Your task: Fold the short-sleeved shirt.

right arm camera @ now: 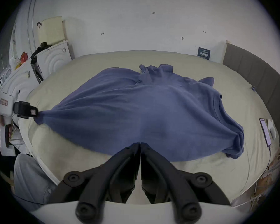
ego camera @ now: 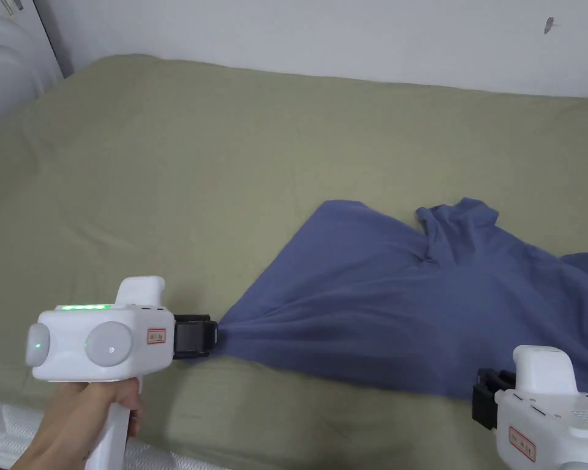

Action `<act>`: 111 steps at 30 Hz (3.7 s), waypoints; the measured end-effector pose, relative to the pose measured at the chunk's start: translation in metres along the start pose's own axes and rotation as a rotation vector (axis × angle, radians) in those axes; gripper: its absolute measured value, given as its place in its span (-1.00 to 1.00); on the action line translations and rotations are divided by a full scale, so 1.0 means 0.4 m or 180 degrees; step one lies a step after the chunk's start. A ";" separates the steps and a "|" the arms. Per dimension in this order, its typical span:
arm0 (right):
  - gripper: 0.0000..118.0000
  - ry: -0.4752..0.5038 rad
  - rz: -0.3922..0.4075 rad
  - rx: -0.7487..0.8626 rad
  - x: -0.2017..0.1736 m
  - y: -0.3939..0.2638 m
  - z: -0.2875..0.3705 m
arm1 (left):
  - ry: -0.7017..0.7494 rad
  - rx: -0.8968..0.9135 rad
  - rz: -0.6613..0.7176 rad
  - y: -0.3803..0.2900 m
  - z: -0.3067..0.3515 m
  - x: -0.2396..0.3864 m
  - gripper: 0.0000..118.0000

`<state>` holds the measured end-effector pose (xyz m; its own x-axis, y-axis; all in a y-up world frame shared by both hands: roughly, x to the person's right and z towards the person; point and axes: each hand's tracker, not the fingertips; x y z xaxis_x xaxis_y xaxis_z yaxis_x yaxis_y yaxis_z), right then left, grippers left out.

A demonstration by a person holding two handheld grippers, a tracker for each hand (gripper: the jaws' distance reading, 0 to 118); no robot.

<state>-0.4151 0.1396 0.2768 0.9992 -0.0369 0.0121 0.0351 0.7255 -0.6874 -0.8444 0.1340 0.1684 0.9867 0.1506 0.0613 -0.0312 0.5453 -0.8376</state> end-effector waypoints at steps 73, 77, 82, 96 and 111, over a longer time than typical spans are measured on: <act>-0.86 -0.1164 0.0113 0.1738 0.439 0.907 0.533 | 0.0363 0.1694 -0.0674 0.739 0.529 0.467 -0.93; -0.86 -0.1243 0.0093 0.1784 0.452 1.005 0.500 | 0.0558 0.1776 -0.0688 0.824 0.539 0.504 -0.93; -0.86 -0.1249 0.0029 0.1834 0.475 1.140 0.444 | 0.0675 0.1892 -0.0633 0.943 0.540 0.540 -0.93; -0.86 -0.1330 -0.0079 0.2006 0.524 1.432 0.254 | 0.1068 0.2159 -0.0583 1.211 0.427 0.595 -0.93; -0.86 -0.1245 0.0036 0.1327 0.488 0.978 -0.166 | 0.0951 0.1604 -0.0684 0.949 -0.090 0.469 -0.93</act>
<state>-0.2076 0.3705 -0.0378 0.9286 0.1720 0.3288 -0.0513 0.9371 -0.3453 -0.6656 0.3395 -0.1575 0.9790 -0.2032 -0.0154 0.1735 0.8708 -0.4601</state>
